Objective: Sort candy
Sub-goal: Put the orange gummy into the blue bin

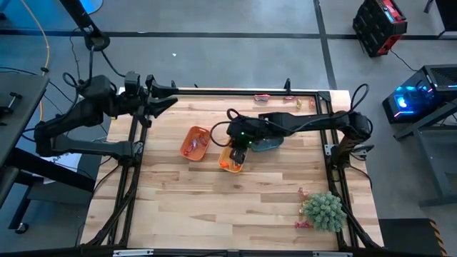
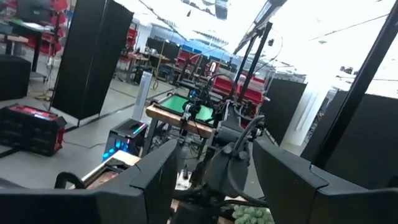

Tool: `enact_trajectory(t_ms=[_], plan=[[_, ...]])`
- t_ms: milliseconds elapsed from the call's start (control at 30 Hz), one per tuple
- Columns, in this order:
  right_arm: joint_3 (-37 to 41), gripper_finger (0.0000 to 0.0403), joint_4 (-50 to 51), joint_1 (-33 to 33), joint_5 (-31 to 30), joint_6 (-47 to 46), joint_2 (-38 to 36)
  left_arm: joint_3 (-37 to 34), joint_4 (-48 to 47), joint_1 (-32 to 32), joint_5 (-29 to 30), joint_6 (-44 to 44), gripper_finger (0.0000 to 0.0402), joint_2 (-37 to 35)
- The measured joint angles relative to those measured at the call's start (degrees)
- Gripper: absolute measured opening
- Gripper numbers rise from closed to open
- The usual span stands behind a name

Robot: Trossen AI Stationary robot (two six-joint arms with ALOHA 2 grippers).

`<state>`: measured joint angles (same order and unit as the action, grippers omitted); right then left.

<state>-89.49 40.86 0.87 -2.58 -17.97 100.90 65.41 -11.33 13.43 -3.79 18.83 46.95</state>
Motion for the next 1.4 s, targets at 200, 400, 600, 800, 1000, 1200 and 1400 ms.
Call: enact_trajectory(t_ms=[200, 400, 600, 800, 1000, 1200, 1400], plan=[[0.0, 0.0156, 19.9, -0.5, 1.6, 1.0, -1.1, 0.0, -0.2, 0.0, -0.1, 0.0, 0.0197, 0.4], [8.2, 0.0176, 31.8, -8.6, 8.8, -2.6, -3.3, 0.0, -0.9, 0.0, -0.1, -0.4, 0.0197, 0.4], [26.6, 0.0177, 28.0, -17.6, 18.0, -17.3, -7.9, 0.0, -1.1, 0.0, -0.1, -0.4, 0.0197, 0.4], [38.1, 0.0177, 18.2, -20.2, 20.5, -29.1, -8.5, 0.0, -1.1, 0.0, 0.1, -0.5, 0.0197, 0.4], [44.0, 0.0177, 9.9, -20.8, 23.1, -37.3, -8.5, 0.0, -1.1, 0.0, 0.1, -0.1, 0.0197, 0.4], [46.8, 0.0176, 10.1, -21.6, 23.3, -40.6, -8.7, 0.0, -1.1, 0.0, 0.4, 0.0, 0.0197, 0.4], [46.4, 0.0110, 11.2, -21.7, 22.1, -37.6, -8.6, 0.0, -1.1, 0.0, 2.5, 0.1, 0.0197, 0.4]])
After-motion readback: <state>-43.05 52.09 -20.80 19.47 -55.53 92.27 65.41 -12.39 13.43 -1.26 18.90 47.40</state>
